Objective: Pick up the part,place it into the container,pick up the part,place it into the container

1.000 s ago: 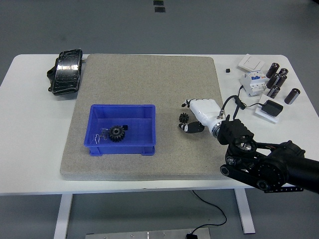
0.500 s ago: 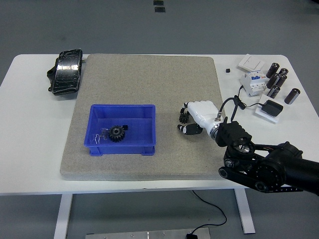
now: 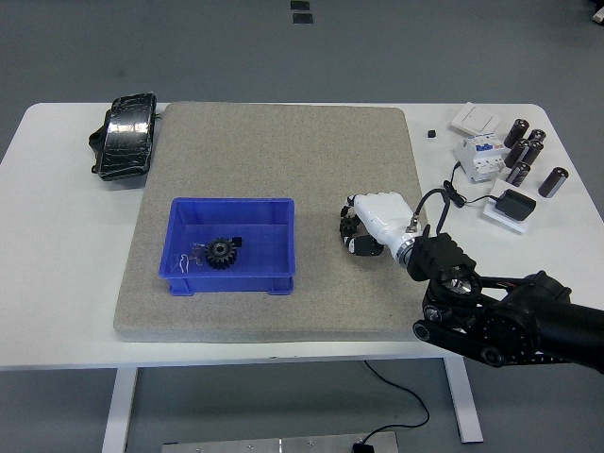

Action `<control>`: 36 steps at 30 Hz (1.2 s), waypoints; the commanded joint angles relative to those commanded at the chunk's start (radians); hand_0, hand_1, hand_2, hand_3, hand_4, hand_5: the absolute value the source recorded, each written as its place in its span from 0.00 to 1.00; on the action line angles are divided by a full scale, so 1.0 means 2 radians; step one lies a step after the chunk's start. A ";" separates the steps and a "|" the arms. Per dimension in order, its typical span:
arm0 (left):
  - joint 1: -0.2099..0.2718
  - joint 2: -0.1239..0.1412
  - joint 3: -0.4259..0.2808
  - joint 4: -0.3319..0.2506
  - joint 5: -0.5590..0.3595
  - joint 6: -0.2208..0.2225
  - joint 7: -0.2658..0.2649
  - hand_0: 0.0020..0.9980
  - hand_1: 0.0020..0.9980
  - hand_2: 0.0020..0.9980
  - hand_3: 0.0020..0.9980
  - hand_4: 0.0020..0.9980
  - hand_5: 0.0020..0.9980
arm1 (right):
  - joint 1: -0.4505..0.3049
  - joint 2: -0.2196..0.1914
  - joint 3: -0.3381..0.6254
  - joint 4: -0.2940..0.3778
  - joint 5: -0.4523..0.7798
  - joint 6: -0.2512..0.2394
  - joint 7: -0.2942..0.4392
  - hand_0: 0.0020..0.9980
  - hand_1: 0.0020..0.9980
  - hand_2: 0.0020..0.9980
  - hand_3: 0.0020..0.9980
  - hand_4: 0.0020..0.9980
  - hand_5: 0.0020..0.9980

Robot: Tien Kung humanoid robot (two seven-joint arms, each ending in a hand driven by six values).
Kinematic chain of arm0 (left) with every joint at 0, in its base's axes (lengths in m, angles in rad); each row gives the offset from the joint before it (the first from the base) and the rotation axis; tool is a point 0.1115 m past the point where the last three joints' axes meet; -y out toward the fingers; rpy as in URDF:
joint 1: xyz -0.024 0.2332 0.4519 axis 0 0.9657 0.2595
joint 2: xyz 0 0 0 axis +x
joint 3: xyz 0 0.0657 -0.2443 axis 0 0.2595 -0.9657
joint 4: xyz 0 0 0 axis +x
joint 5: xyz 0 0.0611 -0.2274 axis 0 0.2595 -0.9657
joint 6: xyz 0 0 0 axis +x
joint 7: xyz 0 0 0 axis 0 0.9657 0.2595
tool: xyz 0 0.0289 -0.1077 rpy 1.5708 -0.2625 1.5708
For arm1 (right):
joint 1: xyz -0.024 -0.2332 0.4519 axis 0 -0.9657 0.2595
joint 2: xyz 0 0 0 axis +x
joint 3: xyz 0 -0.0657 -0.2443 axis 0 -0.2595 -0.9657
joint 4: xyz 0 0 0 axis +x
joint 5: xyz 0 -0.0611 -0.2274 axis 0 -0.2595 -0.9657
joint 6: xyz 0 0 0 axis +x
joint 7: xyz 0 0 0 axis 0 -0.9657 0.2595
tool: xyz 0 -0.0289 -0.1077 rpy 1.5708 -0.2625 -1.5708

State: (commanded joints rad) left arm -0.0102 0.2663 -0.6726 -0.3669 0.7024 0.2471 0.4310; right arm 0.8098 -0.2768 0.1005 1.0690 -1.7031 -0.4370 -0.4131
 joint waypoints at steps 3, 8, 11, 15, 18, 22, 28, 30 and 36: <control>0.000 0.000 0.000 0.000 -0.001 0.000 -0.001 0.68 0.67 0.60 0.54 0.46 0.48 | -0.001 0.000 -0.001 0.000 0.000 -0.002 0.000 0.39 0.53 0.47 0.68 0.43 0.09; 0.000 0.000 0.001 0.000 -0.002 0.001 -0.002 0.68 0.67 0.60 0.54 0.46 0.48 | -0.002 0.000 -0.004 -0.003 0.003 -0.005 0.001 0.40 0.54 0.45 0.68 0.42 0.05; 0.000 0.000 0.001 0.000 -0.002 0.001 -0.001 0.68 0.67 0.60 0.54 0.46 0.48 | -0.002 0.000 -0.004 -0.005 0.005 -0.007 0.002 0.41 0.54 0.44 0.68 0.40 0.02; 0.001 0.000 0.000 0.000 -0.001 0.001 -0.001 0.68 0.67 0.60 0.54 0.46 0.48 | -0.002 -0.001 -0.004 -0.006 0.006 -0.009 0.004 0.41 0.54 0.43 0.68 0.40 0.02; 0.001 -0.001 0.001 0.000 -0.002 0.002 -0.002 0.68 0.67 0.60 0.54 0.46 0.48 | -0.003 -0.003 -0.001 -0.003 0.005 -0.012 0.004 0.41 0.54 0.43 0.68 0.40 0.02; 0.002 -0.002 0.001 0.001 -0.002 0.002 -0.003 0.68 0.67 0.60 0.54 0.46 0.48 | -0.004 -0.007 0.011 0.003 0.001 -0.016 0.004 0.42 0.54 0.42 0.68 0.39 0.02; 0.003 -0.002 0.000 0.001 -0.001 0.003 -0.002 0.68 0.67 0.60 0.54 0.47 0.49 | -0.011 -0.018 0.050 0.036 -0.020 -0.022 -0.003 0.42 0.54 0.43 0.68 0.40 0.03; 0.003 -0.002 0.000 0.000 -0.001 0.003 -0.002 0.68 0.67 0.60 0.54 0.47 0.49 | -0.015 -0.022 0.066 0.054 -0.030 -0.025 -0.007 0.42 0.54 0.43 0.68 0.40 0.03; 0.005 -0.002 -0.002 -0.001 0.003 0.003 0.002 0.68 0.67 0.60 0.54 0.47 0.49 | -0.023 -0.024 0.106 0.127 -0.065 -0.032 -0.022 0.42 0.54 0.43 0.68 0.40 0.04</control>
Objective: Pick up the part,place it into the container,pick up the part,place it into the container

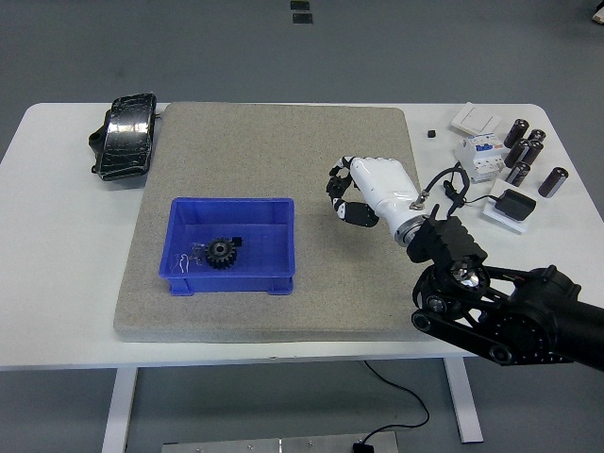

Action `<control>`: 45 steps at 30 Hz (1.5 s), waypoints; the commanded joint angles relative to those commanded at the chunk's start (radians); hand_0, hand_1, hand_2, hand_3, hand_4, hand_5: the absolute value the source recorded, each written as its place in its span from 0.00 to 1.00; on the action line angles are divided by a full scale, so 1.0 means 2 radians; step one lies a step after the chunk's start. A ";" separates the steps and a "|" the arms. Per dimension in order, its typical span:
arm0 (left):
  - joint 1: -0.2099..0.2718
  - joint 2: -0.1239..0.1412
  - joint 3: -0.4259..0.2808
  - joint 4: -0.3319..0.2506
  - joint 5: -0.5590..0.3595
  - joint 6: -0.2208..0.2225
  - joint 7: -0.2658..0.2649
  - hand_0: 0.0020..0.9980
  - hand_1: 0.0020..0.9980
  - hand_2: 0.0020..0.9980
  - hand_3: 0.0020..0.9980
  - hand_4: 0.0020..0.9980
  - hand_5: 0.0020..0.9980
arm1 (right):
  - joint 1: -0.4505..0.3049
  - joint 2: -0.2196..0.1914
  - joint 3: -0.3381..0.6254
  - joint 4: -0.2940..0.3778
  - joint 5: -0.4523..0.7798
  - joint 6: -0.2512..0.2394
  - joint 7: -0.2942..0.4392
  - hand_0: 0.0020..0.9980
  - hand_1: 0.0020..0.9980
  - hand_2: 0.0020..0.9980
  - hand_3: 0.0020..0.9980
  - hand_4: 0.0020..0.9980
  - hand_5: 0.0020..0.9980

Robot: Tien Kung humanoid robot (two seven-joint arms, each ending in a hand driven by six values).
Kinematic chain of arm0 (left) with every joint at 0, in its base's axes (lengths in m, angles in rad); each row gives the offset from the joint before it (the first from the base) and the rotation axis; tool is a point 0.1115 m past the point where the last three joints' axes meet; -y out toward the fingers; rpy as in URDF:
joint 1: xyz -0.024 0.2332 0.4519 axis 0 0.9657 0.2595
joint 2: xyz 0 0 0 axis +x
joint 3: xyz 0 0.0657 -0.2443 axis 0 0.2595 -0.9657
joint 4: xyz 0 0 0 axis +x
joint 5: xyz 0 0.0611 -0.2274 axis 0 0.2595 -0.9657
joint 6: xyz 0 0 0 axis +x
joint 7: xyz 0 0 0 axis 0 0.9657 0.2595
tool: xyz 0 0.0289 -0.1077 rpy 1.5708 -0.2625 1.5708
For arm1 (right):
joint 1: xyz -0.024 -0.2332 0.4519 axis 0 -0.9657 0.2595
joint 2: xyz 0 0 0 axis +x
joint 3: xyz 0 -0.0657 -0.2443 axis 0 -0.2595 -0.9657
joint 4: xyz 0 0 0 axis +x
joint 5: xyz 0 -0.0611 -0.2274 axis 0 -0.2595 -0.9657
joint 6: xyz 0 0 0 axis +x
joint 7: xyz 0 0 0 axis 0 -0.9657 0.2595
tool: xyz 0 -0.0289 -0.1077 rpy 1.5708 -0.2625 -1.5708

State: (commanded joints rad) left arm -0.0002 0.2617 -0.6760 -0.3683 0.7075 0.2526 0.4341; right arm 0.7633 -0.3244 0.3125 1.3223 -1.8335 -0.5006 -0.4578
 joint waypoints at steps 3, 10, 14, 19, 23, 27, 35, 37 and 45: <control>0.000 0.000 -0.001 0.000 0.001 -0.001 0.000 0.68 0.67 0.60 0.54 0.47 0.49 | 0.004 0.008 0.001 0.040 -0.016 -0.002 -0.006 0.42 0.54 0.43 0.68 0.40 0.04; -0.001 0.002 -0.003 0.000 0.003 -0.002 0.002 0.68 0.67 0.60 0.54 0.47 0.49 | 0.021 0.028 -0.034 0.089 -0.023 -0.005 -0.008 0.44 0.57 0.60 0.68 0.46 0.20; 0.000 0.003 -0.006 -0.001 0.008 -0.002 0.007 0.68 0.67 0.60 0.54 0.47 0.49 | 0.027 0.035 -0.054 0.087 0.000 -0.006 -0.003 0.44 0.57 0.60 0.68 0.46 0.20; -0.001 0.004 -0.009 -0.002 0.011 -0.002 0.009 0.68 0.67 0.60 0.54 0.47 0.49 | 0.032 0.039 -0.062 0.082 0.045 0.007 0.004 0.54 0.65 0.68 0.69 0.54 0.27; -0.001 0.003 -0.010 -0.002 0.012 -0.002 0.010 0.68 0.67 0.60 0.54 0.47 0.49 | 0.034 0.042 -0.065 0.073 0.065 0.022 0.007 0.65 0.73 0.78 0.73 0.61 0.29; -0.002 0.003 -0.010 -0.001 0.013 -0.003 0.010 0.68 0.67 0.60 0.54 0.47 0.49 | 0.034 0.044 -0.066 0.062 0.073 0.037 0.006 0.68 0.78 0.85 0.82 0.70 0.33; -0.002 0.003 -0.010 -0.001 0.013 -0.005 0.010 0.68 0.67 0.60 0.54 0.47 0.49 | 0.030 0.045 -0.062 0.051 0.076 0.048 0.006 0.68 0.79 0.86 0.84 0.78 0.36; -0.002 0.003 -0.010 -0.001 0.013 -0.005 0.010 0.68 0.67 0.60 0.54 0.47 0.49 | 0.027 0.044 -0.057 0.052 0.075 0.046 0.006 0.68 0.79 0.86 0.84 0.78 0.36; -0.001 0.001 -0.008 -0.001 0.010 -0.005 0.009 0.68 0.67 0.60 0.54 0.47 0.49 | -0.004 0.020 0.016 0.063 0.093 0.020 0.024 0.67 0.78 0.84 0.83 0.75 0.36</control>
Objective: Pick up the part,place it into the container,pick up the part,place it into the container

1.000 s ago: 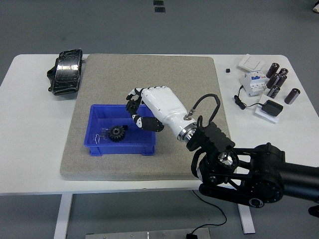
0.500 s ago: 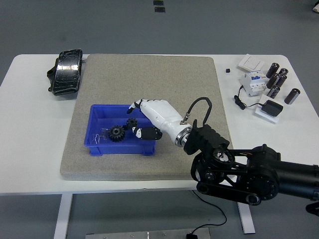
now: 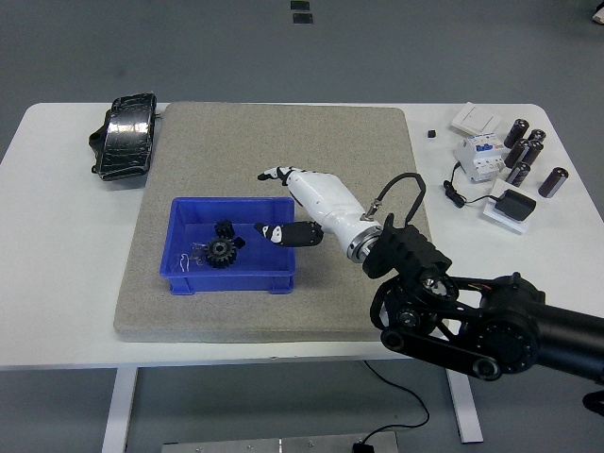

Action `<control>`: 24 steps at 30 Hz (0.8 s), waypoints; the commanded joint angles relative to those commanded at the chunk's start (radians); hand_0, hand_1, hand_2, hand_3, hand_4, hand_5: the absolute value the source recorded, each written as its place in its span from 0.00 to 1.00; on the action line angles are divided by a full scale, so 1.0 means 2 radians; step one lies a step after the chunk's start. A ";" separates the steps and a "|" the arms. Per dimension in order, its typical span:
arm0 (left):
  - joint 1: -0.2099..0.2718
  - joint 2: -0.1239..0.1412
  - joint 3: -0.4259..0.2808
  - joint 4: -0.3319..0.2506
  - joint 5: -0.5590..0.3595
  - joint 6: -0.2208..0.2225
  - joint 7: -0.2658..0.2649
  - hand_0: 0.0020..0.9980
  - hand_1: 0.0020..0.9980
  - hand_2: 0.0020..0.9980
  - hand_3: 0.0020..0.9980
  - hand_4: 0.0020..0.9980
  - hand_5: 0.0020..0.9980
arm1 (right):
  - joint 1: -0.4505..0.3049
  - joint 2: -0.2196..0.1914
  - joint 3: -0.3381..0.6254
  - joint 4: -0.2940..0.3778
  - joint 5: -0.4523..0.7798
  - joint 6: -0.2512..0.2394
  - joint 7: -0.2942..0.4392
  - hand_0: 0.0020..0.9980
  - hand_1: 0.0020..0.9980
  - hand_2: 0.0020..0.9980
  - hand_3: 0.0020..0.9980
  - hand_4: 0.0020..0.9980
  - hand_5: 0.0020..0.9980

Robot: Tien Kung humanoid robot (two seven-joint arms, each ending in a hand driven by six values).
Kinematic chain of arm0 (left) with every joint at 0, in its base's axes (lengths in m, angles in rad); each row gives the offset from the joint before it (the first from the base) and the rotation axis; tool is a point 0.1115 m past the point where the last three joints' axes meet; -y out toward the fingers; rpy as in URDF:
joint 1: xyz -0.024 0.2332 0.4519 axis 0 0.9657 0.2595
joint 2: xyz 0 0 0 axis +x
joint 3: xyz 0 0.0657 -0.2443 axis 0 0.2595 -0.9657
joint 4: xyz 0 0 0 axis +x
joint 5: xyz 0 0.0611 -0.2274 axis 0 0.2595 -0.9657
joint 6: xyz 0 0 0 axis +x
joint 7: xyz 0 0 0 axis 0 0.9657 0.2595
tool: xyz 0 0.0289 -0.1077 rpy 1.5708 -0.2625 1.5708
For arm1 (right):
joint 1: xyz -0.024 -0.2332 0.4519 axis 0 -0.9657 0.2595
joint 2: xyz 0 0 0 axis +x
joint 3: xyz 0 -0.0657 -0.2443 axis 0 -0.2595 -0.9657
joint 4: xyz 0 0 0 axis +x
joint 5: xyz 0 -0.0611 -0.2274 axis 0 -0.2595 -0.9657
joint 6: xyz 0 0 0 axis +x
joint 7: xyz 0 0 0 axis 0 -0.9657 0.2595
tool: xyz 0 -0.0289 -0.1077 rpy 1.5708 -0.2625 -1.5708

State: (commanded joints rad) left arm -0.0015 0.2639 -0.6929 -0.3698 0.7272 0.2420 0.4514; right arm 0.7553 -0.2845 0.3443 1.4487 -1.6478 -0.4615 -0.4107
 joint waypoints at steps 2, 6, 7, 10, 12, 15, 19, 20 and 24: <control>0.001 0.000 0.000 0.000 0.000 0.000 0.000 0.68 0.67 0.60 0.54 0.46 0.49 | -0.013 -0.009 0.024 0.002 0.017 -0.008 0.014 0.64 0.75 0.80 0.80 0.77 0.37; 0.003 -0.001 0.001 0.000 -0.002 0.001 0.000 0.68 0.67 0.60 0.54 0.46 0.49 | -0.045 -0.022 0.073 0.004 0.066 -0.021 0.056 0.64 0.75 0.80 0.80 0.77 0.37; 0.003 -0.001 0.001 0.000 -0.002 0.001 0.000 0.68 0.67 0.60 0.54 0.46 0.49 | -0.053 -0.025 0.085 0.004 0.078 -0.024 0.067 0.64 0.73 0.78 0.76 0.77 0.38; 0.003 -0.003 0.000 -0.001 -0.003 0.001 0.000 0.68 0.67 0.60 0.54 0.46 0.49 | -0.080 -0.033 0.126 0.008 0.123 -0.028 0.105 0.64 0.73 0.78 0.76 0.77 0.38; 0.003 -0.003 -0.001 -0.001 -0.002 0.000 0.000 0.68 0.67 0.60 0.54 0.46 0.48 | -0.100 -0.038 0.155 0.011 0.155 -0.031 0.131 0.64 0.72 0.76 0.73 0.78 0.40; 0.002 -0.002 -0.004 -0.002 0.000 0.000 0.000 0.68 0.67 0.60 0.54 0.46 0.48 | -0.122 -0.046 0.192 0.017 0.191 -0.033 0.162 0.64 0.72 0.76 0.73 0.78 0.40; 0.000 -0.001 -0.007 -0.002 0.002 -0.001 0.000 0.68 0.67 0.60 0.54 0.46 0.48 | -0.160 -0.059 0.247 0.031 0.242 -0.036 0.203 0.65 0.72 0.75 0.72 0.78 0.42; -0.001 -0.001 -0.008 -0.002 0.003 -0.001 0.000 0.68 0.67 0.60 0.54 0.46 0.48 | -0.167 -0.062 0.259 0.033 0.252 -0.036 0.209 0.65 0.72 0.75 0.72 0.78 0.42; -0.004 0.002 -0.011 -0.003 0.009 -0.004 0.001 0.68 0.67 0.60 0.54 0.46 0.48 | -0.196 -0.070 0.312 0.044 0.274 -0.038 0.221 0.65 0.72 0.75 0.72 0.78 0.42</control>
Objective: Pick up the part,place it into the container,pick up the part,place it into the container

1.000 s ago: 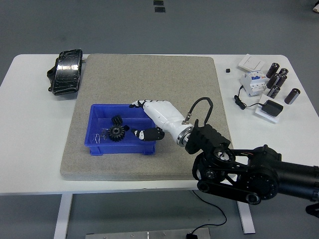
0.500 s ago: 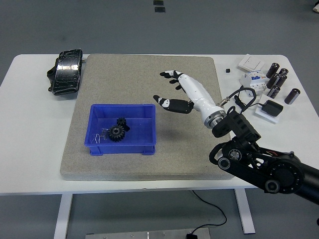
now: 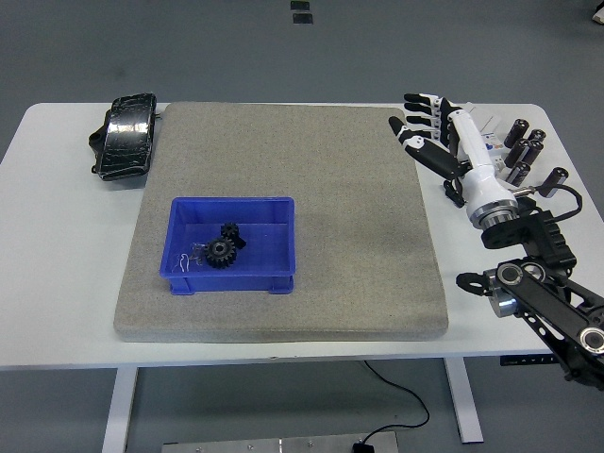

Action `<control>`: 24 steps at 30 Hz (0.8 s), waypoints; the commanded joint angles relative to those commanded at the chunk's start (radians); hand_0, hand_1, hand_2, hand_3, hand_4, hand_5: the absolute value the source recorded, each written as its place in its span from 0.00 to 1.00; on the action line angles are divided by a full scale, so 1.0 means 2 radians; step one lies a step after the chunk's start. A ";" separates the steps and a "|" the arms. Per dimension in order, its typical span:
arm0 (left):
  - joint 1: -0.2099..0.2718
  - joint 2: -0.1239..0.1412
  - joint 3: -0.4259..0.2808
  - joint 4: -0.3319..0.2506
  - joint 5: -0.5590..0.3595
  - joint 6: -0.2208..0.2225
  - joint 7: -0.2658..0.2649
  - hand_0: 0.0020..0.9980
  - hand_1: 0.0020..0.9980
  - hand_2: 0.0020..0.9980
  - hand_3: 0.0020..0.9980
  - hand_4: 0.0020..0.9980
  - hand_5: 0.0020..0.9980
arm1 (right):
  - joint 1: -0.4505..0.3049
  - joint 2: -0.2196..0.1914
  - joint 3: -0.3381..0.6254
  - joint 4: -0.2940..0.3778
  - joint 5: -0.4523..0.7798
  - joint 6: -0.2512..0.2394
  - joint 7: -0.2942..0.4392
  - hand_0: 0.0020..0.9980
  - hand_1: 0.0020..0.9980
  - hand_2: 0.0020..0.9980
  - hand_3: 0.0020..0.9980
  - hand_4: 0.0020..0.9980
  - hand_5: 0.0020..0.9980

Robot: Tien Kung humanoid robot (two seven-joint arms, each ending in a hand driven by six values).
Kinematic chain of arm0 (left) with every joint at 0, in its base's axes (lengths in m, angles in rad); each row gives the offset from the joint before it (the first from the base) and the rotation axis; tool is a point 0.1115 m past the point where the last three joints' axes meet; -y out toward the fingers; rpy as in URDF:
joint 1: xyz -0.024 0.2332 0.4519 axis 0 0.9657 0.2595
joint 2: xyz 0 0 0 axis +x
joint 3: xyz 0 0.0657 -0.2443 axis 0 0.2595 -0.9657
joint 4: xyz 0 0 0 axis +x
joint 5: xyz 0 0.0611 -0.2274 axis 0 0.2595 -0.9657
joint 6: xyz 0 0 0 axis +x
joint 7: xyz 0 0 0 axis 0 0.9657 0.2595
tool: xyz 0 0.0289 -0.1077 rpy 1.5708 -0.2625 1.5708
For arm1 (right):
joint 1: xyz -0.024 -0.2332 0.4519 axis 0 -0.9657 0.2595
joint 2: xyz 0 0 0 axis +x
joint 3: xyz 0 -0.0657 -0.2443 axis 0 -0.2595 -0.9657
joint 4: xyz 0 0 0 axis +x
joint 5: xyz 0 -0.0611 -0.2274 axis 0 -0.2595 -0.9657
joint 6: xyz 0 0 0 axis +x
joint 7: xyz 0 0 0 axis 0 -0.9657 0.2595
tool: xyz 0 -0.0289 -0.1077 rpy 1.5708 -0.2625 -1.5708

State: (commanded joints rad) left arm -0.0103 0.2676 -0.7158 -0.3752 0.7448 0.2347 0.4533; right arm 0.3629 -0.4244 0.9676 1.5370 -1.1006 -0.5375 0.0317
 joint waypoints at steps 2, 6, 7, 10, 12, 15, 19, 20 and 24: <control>-0.003 0.002 -0.002 0.000 0.003 -0.002 0.000 0.68 0.67 0.60 0.54 0.46 0.48 | -0.015 -0.003 0.027 0.007 0.001 -0.002 0.003 0.65 0.71 0.74 0.71 0.78 0.42; -0.007 0.006 -0.006 0.000 0.011 -0.004 0.002 0.68 0.67 0.60 0.54 0.46 0.48 | -0.047 -0.011 0.080 0.025 0.000 -0.005 0.009 0.65 0.71 0.74 0.71 0.78 0.42; -0.008 0.007 -0.008 0.000 0.013 -0.005 0.002 0.68 0.67 0.60 0.54 0.47 0.48 | -0.054 -0.013 0.091 0.028 0.000 -0.005 0.010 0.66 0.71 0.74 0.71 0.78 0.42; -0.011 0.011 -0.011 -0.001 0.018 -0.007 0.003 0.68 0.67 0.60 0.54 0.47 0.48 | -0.076 -0.015 0.124 0.037 0.001 -0.007 0.014 0.66 0.71 0.74 0.71 0.78 0.42; -0.013 0.013 -0.012 -0.001 0.022 -0.008 0.003 0.68 0.67 0.60 0.54 0.47 0.48 | -0.094 -0.016 0.147 0.042 0.006 -0.009 0.020 0.66 0.71 0.74 0.71 0.79 0.44; -0.014 0.018 -0.015 -0.001 0.027 -0.010 0.004 0.68 0.67 0.60 0.54 0.47 0.48 | -0.115 -0.012 0.176 0.044 0.014 -0.011 0.029 0.66 0.71 0.74 0.71 0.79 0.44; -0.017 0.023 -0.020 -0.002 0.036 -0.014 0.006 0.68 0.67 0.60 0.54 0.47 0.48 | -0.136 0.002 0.214 0.044 0.029 -0.012 0.042 0.66 0.70 0.73 0.70 0.79 0.46; -0.017 0.024 -0.020 -0.001 0.037 -0.015 0.005 0.68 0.67 0.60 0.54 0.47 0.48 | -0.140 0.005 0.222 0.044 0.031 -0.012 0.045 0.66 0.70 0.73 0.70 0.79 0.46; -0.020 0.029 -0.025 -0.001 0.044 -0.018 0.005 0.68 0.67 0.60 0.54 0.47 0.48 | -0.155 0.016 0.249 0.047 0.038 -0.012 0.052 0.66 0.70 0.73 0.70 0.79 0.46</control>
State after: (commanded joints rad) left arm -0.0496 0.3262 -0.7653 -0.3775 0.8325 0.1983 0.4626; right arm 0.0533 -0.3933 1.4660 1.6307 -1.0256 -0.5624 0.1359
